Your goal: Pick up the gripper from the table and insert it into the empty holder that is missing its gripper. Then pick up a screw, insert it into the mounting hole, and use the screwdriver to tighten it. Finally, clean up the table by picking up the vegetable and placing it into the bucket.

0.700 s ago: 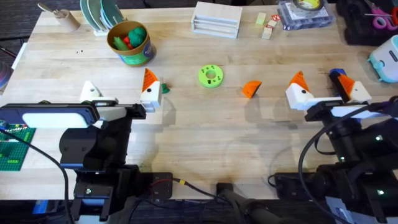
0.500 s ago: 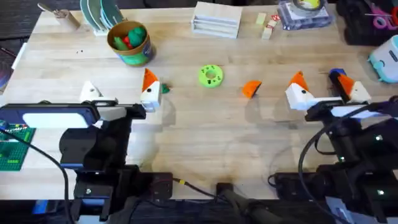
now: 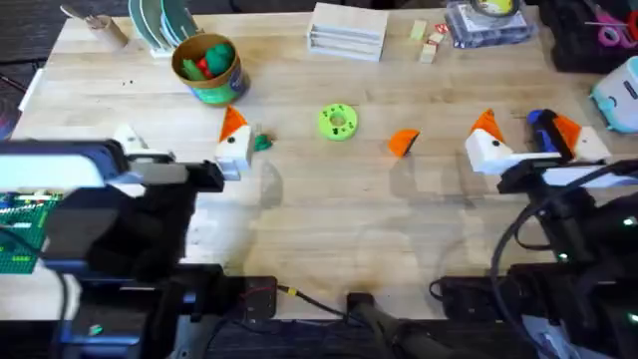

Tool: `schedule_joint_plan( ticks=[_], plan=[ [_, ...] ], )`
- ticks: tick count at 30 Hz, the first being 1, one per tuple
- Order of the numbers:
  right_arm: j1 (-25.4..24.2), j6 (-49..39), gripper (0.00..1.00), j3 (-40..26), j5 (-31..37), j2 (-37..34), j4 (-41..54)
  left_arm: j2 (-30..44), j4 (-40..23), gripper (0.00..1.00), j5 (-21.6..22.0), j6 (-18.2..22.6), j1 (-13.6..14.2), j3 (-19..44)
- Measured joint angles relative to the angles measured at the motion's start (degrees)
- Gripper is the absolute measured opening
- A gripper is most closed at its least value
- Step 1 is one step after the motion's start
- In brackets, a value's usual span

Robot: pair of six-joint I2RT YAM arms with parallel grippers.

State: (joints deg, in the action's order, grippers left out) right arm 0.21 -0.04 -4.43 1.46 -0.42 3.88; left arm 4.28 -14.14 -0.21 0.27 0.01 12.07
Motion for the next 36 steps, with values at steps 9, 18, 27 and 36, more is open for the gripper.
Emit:
schedule_joint_plan(
  ticks=[9,18,27,36],
  plan=[
    [0.0,-8.0,0.99,-26.9,1.1,-11.7,25.5,24.8,-23.2,0.991,-0.2,6.0,0.0,32.1],
    [0.0,-11.2,0.991,-39.1,1.1,-22.5,34.7,46.8,-32.2,0.993,-1.9,8.8,0.0,45.7],
    [0.0,-11.8,0.992,-39.1,1.1,-22.7,35.0,61.6,-38.1,0.992,-3.6,9.2,0.0,45.7],
    [0.0,-12.0,0.992,-39.1,1.1,-22.7,35.0,75.9,-39.3,0.985,-5.4,9.4,0.0,45.7]
  ],
)
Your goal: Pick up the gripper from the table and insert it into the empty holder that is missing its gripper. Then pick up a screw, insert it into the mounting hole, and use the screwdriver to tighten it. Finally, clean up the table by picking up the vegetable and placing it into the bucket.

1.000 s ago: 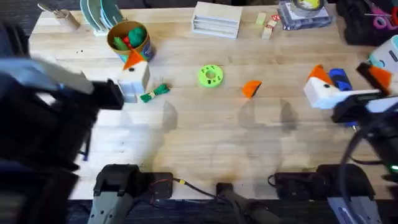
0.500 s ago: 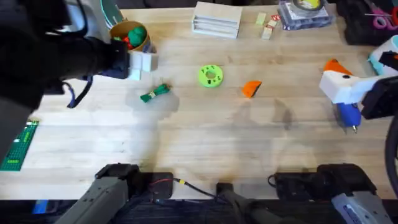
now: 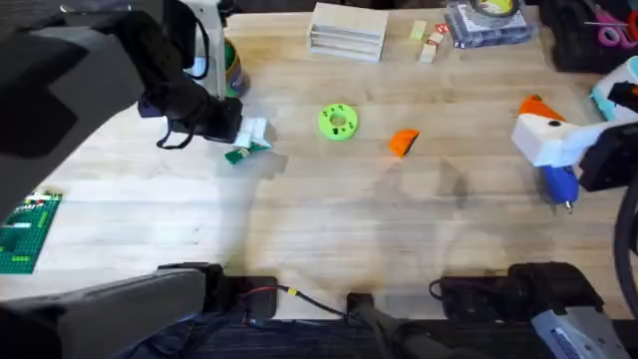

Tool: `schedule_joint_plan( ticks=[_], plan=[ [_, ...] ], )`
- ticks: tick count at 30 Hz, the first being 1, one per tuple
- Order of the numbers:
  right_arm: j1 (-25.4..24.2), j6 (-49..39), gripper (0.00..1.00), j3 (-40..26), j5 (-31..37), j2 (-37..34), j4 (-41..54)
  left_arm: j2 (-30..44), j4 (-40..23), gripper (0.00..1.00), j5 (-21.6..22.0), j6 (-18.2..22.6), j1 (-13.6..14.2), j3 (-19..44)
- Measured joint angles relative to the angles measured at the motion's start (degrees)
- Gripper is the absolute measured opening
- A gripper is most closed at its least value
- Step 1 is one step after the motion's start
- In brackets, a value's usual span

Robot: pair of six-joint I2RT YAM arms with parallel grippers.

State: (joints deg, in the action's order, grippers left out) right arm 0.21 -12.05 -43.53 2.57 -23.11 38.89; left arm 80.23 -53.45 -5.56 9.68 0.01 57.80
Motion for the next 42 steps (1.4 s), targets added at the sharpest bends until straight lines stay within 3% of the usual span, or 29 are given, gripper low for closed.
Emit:
schedule_joint_plan(
  ticks=[1,3,8,11,12,17,18,19,23,24,29,30,31,36,42],
  plan=[
    [0.0,0.0,0.992,0.0,0.0,0.0,0.0,0.9,0.0,0.955,-0.4,0.3,0.0,0.0],
    [0.0,0.0,0.992,0.0,0.0,0.0,0.0,2.0,0.0,0.762,-0.9,0.9,0.1,0.0],
    [0.0,0.0,0.992,0.0,0.0,0.0,0.0,1.8,0.0,0.043,-1.5,2.0,0.9,0.0],
    [0.0,0.0,0.991,0.0,0.0,0.0,0.0,0.1,0.0,0.01,-1.8,2.2,2.0,0.0],
    [0.0,0.0,0.992,0.0,0.0,0.0,0.0,-0.9,0.0,0.045,-2.0,2.5,2.4,0.0],
    [0.0,0.0,0.99,0.0,0.0,0.0,0.0,-9.3,-1.6,0.819,-2.2,2.5,4.0,0.0],
    [0.0,0.0,0.991,0.0,0.0,0.0,0.1,-11.4,-1.7,0.946,-2.2,2.4,4.2,0.0],
    [0.0,0.0,0.992,0.0,0.0,0.0,0.2,-13.6,-1.7,0.981,-2.2,2.4,4.3,0.0],
    [0.0,0.0,0.992,0.0,0.0,0.0,1.0,-22.5,-0.9,0.961,-2.3,2.4,4.3,0.0],
    [0.0,0.0,0.991,0.0,0.0,0.0,1.1,-24.6,-0.7,0.872,-2.3,2.2,4.3,0.0],
    [0.0,0.0,0.992,0.0,0.0,0.0,1.2,-35.1,1.8,0.097,-2.3,2.4,4.3,0.0],
    [0.0,0.0,0.992,0.0,0.0,0.0,1.2,-37.3,2.6,0.073,-2.3,2.6,4.3,0.0],
    [0.0,0.0,0.992,0.0,0.0,0.0,1.2,-38.9,3.3,0.182,-2.3,2.8,4.3,0.0],
    [0.0,0.0,0.991,0.0,0.0,0.0,1.2,-46.8,5.4,0.948,-2.4,2.6,4.3,0.1],
    [0.0,0.0,0.99,0.0,0.0,0.0,1.2,-50.9,4.5,0.992,-2.4,2.7,4.3,0.1]
  ],
)
